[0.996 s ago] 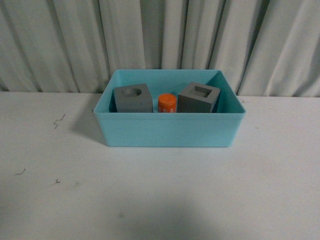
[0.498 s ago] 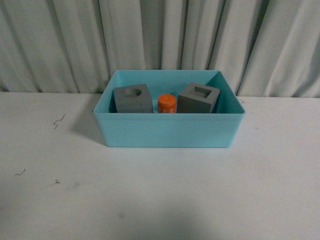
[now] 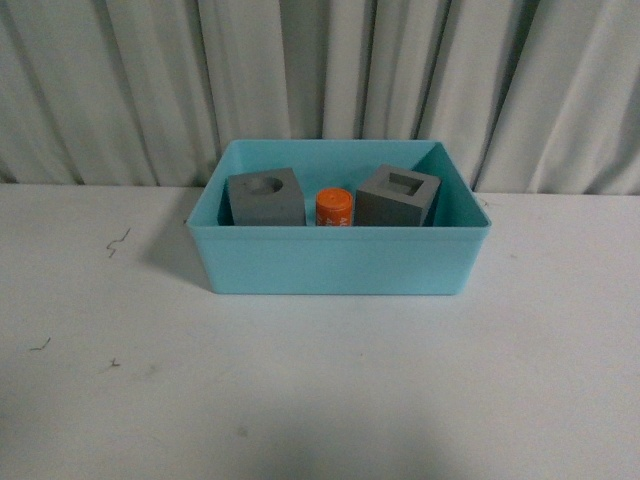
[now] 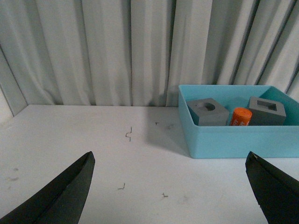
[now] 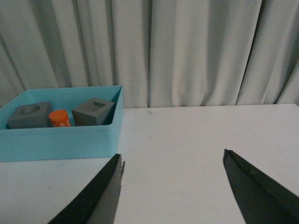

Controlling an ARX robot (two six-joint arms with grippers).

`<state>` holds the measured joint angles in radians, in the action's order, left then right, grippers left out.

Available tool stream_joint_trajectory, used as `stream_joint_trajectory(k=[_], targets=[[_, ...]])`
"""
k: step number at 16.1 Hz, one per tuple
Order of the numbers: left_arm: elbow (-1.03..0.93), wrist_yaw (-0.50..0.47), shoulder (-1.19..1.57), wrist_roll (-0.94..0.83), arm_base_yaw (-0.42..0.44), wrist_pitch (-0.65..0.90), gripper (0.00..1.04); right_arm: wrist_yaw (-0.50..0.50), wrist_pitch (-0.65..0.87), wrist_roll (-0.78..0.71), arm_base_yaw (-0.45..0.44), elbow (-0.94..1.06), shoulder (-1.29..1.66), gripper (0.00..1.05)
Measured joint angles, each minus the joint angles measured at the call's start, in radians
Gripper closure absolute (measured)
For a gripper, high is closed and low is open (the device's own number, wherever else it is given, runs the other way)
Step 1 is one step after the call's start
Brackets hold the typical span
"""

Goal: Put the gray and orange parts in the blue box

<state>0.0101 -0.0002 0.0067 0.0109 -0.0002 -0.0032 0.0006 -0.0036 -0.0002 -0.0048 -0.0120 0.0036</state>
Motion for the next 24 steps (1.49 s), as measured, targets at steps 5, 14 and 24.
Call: stream_joint_trajectory(k=[5, 14, 24], targets=[[0.0, 0.0, 0.0, 0.0, 0.0, 0.0, 0.07, 0.0, 0.0, 0.0, 0.0, 0.0, 0.0, 0.07], [0.0, 0.0, 0.0, 0.0, 0.0, 0.0, 0.07, 0.0, 0.0, 0.0, 0.0, 0.0, 0.0, 0.06], [0.0, 0.0, 0.0, 0.0, 0.0, 0.0, 0.07, 0.0, 0.0, 0.0, 0.0, 0.0, 0.0, 0.06]])
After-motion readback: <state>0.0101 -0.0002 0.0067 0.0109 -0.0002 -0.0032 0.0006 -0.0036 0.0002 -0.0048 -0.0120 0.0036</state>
